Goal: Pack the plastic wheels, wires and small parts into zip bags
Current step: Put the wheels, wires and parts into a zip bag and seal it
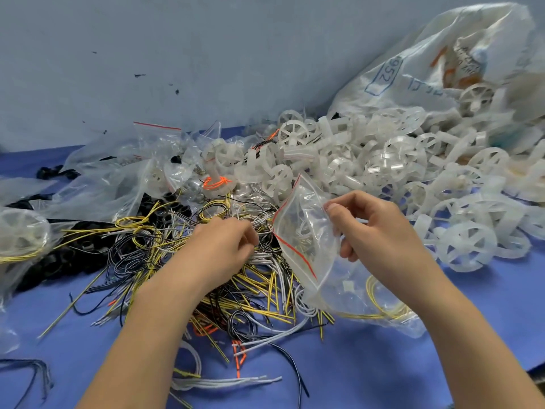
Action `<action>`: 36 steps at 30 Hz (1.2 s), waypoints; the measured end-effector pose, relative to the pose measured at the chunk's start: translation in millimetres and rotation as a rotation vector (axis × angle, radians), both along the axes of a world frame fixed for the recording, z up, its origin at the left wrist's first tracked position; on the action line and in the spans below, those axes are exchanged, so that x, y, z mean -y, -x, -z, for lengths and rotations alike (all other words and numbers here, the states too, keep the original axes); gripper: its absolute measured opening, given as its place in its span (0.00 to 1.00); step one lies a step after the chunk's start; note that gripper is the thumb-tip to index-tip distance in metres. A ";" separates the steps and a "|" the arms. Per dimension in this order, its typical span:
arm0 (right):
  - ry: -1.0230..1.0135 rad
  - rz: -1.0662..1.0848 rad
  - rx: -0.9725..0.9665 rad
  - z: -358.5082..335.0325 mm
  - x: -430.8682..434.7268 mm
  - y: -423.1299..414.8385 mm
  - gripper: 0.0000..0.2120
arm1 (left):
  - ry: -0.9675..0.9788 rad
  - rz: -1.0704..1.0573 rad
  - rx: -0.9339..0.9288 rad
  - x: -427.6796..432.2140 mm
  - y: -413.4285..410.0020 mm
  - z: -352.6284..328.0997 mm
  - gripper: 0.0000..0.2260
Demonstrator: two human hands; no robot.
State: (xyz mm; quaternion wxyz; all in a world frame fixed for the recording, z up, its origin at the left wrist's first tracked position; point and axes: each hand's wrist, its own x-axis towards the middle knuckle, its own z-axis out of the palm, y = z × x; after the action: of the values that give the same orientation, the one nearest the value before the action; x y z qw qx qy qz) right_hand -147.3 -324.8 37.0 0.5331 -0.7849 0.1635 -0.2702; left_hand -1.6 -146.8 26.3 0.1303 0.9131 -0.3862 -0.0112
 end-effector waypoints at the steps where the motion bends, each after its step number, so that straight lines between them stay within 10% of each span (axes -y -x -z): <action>1: 0.001 0.004 0.001 -0.3 0.3 0.4 0.07 | -0.051 0.021 -0.021 -1.8 1.8 0.6 0.04; 9: 0.016 0.008 0.000 -1.4 -1.0 2.5 0.07 | -0.106 0.033 0.162 -9.9 11.8 19.3 0.11; 21: 0.021 0.015 0.041 -2.5 -7.7 -3.6 0.07 | 0.626 -0.066 0.101 -39.7 9.7 -23.0 0.09; 26: 0.022 0.010 0.029 -1.2 -8.8 -5.2 0.07 | 0.493 -0.200 -0.083 -48.6 4.5 -19.6 0.08; 36: 0.030 -0.006 0.021 1.0 -12.5 -5.5 0.07 | 0.547 -0.349 0.124 -76.4 -6.3 -33.0 0.09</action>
State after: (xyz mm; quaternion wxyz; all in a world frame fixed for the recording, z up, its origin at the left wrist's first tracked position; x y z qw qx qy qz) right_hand -141.8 -312.3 36.0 0.5238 -0.7904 0.1514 -0.2793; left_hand 4.7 -70.4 59.3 0.3470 0.8956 -0.2196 0.1711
